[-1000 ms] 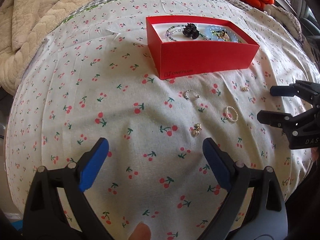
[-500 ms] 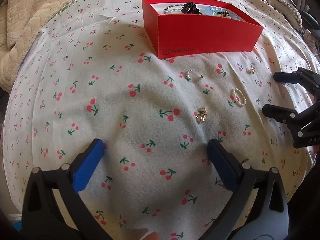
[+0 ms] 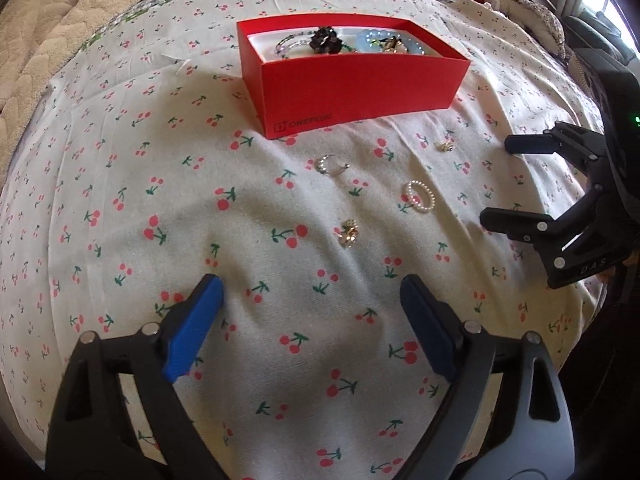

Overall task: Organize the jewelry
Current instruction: 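Withdraw both grippers toward the remaining rings and earrings on the sheet, then grasp the gold dangle earring with the left gripper while the right grasps the small gold stud, then carry both gold earrings over the red box, then open both grippers to drop the earrings into the red box, then grasp the small pearl ring with the right gripper, then grasp the silver ring with the left gripper while the right holds the pearl ring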

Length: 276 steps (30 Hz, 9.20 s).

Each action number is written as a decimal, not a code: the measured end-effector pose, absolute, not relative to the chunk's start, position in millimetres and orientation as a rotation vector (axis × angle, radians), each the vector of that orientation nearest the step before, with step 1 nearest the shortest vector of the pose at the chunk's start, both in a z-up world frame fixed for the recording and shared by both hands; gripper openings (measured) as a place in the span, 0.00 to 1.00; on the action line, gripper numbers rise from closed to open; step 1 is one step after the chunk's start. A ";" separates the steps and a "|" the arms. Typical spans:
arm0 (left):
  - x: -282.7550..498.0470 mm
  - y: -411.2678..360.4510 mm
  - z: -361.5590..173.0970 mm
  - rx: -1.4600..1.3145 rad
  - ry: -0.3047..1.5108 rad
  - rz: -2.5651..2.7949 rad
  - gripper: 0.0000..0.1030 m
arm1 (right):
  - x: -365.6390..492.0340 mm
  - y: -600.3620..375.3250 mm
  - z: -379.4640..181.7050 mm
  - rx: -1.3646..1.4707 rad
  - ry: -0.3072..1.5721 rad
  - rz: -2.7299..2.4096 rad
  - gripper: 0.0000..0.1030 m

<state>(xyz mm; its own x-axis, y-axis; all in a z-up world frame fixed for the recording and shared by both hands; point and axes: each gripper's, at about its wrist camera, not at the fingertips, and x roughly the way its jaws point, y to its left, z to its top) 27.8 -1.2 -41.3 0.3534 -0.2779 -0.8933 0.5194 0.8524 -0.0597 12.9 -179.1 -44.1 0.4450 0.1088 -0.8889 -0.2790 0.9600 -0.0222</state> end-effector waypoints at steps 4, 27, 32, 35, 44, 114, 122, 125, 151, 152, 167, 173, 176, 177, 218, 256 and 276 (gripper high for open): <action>26.1 -6.4 -34.5 0.222 1.070 -0.601 0.69 | 13.2 -174.8 -37.5 -0.161 1.068 0.277 0.98; 36.2 -18.4 -50.3 0.231 1.104 -0.653 0.32 | 30.4 -177.9 -44.6 -0.119 1.078 0.286 0.68; 38.7 -18.8 -50.9 0.224 1.104 -0.651 0.29 | 34.5 -178.3 -47.7 -0.128 1.068 0.281 0.64; 39.6 -17.5 -50.9 0.220 1.104 -0.642 0.25 | 37.5 -173.5 -49.7 -0.167 1.062 0.286 0.64; 39.9 -16.3 -50.5 0.225 1.101 -0.639 0.23 | 44.5 -169.9 -52.1 -0.168 1.052 0.293 0.54; 95.5 -13.9 35.8 -0.072 1.028 -0.560 0.08 | 77.2 -218.9 37.9 0.301 1.041 0.329 0.10; 118.1 -32.9 32.4 -0.109 1.074 -0.551 0.08 | 98.2 -230.8 40.7 0.387 1.048 0.316 0.10; 126.2 -38.1 26.2 -0.109 1.105 -0.545 0.08 | 106.5 -232.8 35.0 0.428 1.064 0.323 0.10; 145.1 -45.7 17.2 -0.069 1.148 -0.505 0.32 | 123.0 -221.2 26.3 0.340 1.099 0.293 0.20; 143.5 -44.9 18.7 -0.064 1.143 -0.504 0.37 | 121.7 -221.4 27.2 0.335 1.098 0.290 0.20; 95.4 1.2 20.8 0.005 1.086 -0.416 0.83 | 70.4 -207.6 49.5 0.156 1.001 0.260 0.76; 88.7 25.6 -0.5 0.006 1.140 -0.362 0.84 | 52.7 -190.7 32.7 0.120 1.004 0.257 0.78; 86.9 32.6 -7.2 0.025 1.150 -0.344 0.85 | 46.7 -181.1 22.2 0.084 1.014 0.257 0.78; 86.4 34.4 -9.4 0.031 1.154 -0.341 0.85 | 45.3 -178.7 18.6 0.074 1.019 0.257 0.78; 58.3 24.1 -28.6 0.150 1.143 -0.500 0.79 | 30.7 -102.1 -43.2 -0.192 1.095 0.376 0.33; 76.0 -29.8 -46.8 0.226 1.099 -0.602 0.37 | 36.1 -177.7 -29.3 -0.015 1.094 0.303 0.03; 79.2 -36.2 -49.6 0.269 1.075 -0.590 0.20 | 41.2 -188.4 -22.1 0.013 1.081 0.293 0.03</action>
<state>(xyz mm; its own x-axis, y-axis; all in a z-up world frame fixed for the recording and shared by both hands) 79.2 -36.2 -49.6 0.3419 -0.3207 -0.8833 0.5736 0.8157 -0.0741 41.2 -188.4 -22.1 0.4355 0.2419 -0.8671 -0.2290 0.9613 0.1532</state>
